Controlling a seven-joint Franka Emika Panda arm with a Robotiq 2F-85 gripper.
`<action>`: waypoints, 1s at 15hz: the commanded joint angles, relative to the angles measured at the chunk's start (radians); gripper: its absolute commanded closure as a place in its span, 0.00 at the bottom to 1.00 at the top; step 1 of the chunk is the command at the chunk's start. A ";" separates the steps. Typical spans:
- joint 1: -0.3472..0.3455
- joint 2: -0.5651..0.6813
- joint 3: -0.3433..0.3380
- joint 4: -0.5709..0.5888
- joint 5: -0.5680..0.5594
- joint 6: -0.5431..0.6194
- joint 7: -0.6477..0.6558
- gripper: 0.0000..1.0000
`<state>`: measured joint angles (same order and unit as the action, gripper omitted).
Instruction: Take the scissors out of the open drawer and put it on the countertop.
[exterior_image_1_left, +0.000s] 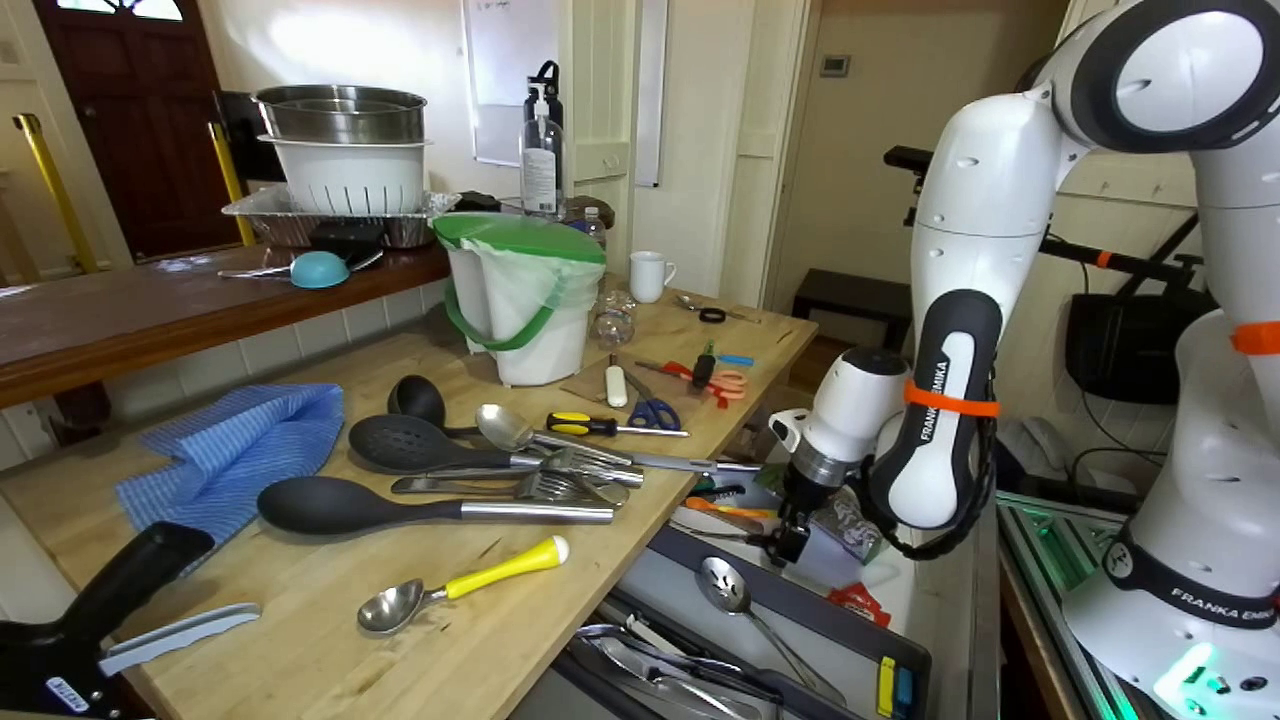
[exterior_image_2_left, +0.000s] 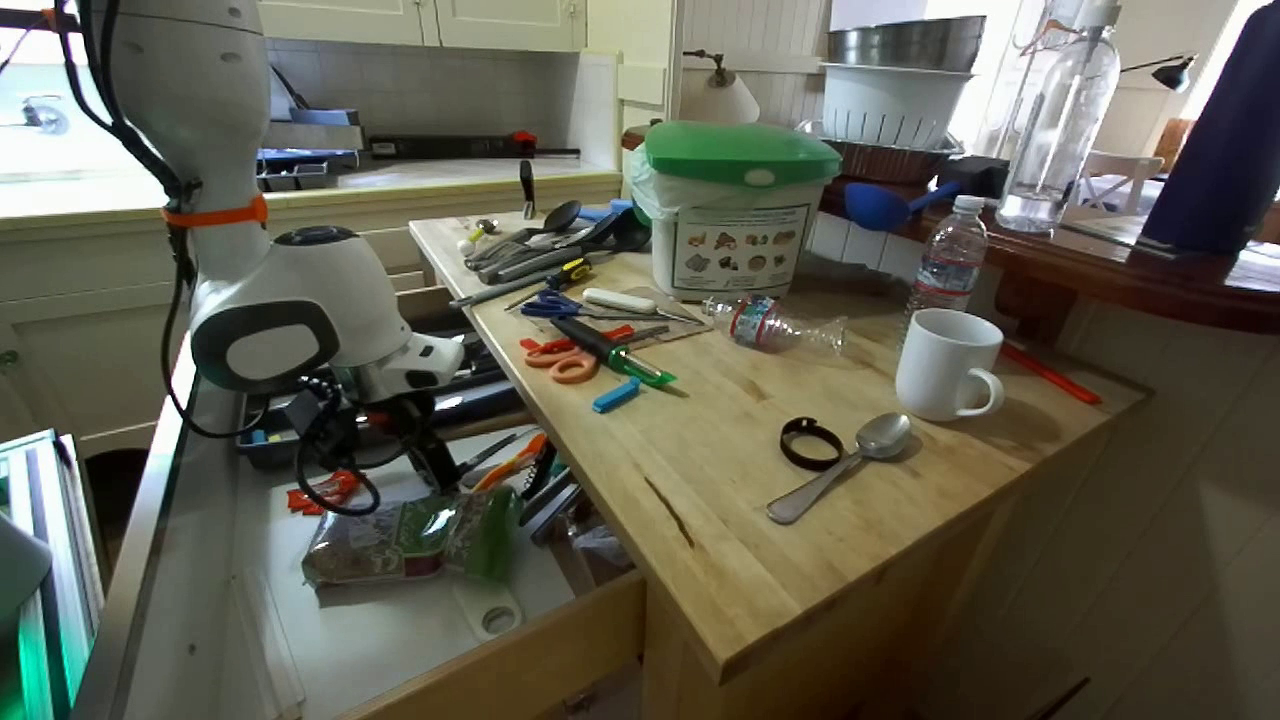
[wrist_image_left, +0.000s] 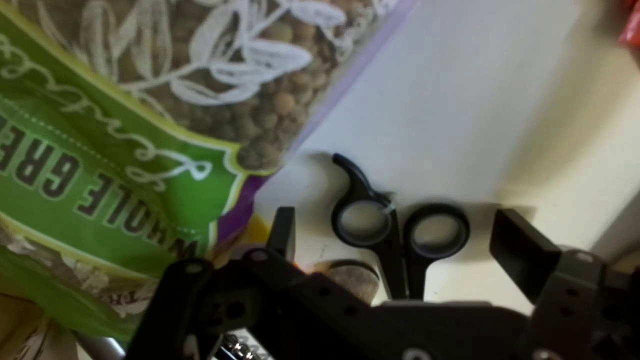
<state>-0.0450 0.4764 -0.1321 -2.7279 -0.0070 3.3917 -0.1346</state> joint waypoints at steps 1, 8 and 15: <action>0.038 0.031 -0.007 0.051 0.008 -0.074 0.021 0.01; 0.023 0.021 0.010 0.075 -0.009 -0.119 0.024 0.55; 0.106 -0.165 -0.019 -0.086 -0.024 -0.147 -0.006 0.71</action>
<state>-0.0022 0.4330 -0.1235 -2.7067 -0.0125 3.2923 -0.1304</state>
